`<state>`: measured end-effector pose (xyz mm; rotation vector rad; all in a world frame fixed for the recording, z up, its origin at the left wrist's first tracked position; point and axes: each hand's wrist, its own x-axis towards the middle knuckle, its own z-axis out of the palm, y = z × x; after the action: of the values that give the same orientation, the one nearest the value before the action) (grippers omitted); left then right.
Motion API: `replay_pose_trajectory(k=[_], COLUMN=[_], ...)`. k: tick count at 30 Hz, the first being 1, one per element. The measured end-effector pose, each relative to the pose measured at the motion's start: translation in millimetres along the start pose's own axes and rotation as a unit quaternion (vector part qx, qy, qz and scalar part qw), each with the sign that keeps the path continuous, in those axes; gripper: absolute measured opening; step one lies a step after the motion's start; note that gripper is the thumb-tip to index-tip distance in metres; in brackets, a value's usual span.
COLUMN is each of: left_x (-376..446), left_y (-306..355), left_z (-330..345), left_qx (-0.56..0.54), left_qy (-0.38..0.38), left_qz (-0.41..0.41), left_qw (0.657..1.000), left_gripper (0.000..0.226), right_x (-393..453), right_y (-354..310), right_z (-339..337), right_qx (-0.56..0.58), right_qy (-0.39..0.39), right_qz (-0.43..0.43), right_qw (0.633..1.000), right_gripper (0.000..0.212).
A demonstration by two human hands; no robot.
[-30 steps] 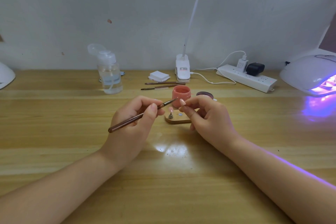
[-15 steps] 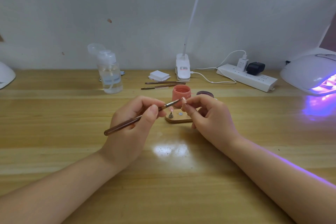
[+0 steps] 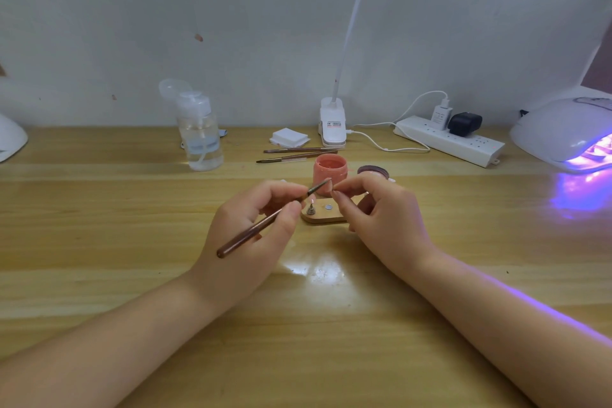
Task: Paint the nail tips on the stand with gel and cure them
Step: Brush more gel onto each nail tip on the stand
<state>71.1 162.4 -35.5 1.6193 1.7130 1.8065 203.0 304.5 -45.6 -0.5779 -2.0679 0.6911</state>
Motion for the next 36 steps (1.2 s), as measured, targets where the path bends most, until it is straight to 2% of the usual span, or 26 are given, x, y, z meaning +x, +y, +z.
replay_pose_trajectory(k=[6, 11, 17, 25, 31, 36], left_x=[-1.1, -0.1, -0.3, 0.8, 0.1, 1.3], left_y=[-0.3, 1.4, -1.7, -4.2, -3.1, -4.4], left_z=[-2.6, -1.5, -2.3, -1.5, -4.0, -1.4], left_qx=[0.055, 0.029, 0.028, -0.027, -0.004, -0.037], left_qy=[-0.016, 0.012, -0.014, 0.010, -0.001, 0.014], left_qz=[0.027, 0.026, 0.011, -0.012, 0.007, -0.025], left_qw=[0.998, 0.999, 0.999, 1.000, 1.000, 0.999], left_gripper=[0.017, 0.016, 0.017, 0.014, 0.016, 0.017], right_x=[0.2, 0.3, 0.7, 1.4, 2.2, 2.4], right_y=[-0.3, -0.6, 0.6, 0.5, 2.2, 3.0], right_z=[-0.7, 0.0, 0.3, -0.1, 0.3, 1.7], right_qx=[-0.023, -0.015, -0.014, -0.007, -0.003, 0.013], right_qy=[0.009, 0.005, -0.004, -0.001, -0.003, -0.014], right_qz=[-0.003, -0.001, 0.011, 0.012, 0.016, 0.018], right_qw=[1.000, 1.000, 1.000, 1.000, 1.000, 1.000], right_gripper=[0.005, 0.005, 0.006, 0.008, 0.006, 0.006])
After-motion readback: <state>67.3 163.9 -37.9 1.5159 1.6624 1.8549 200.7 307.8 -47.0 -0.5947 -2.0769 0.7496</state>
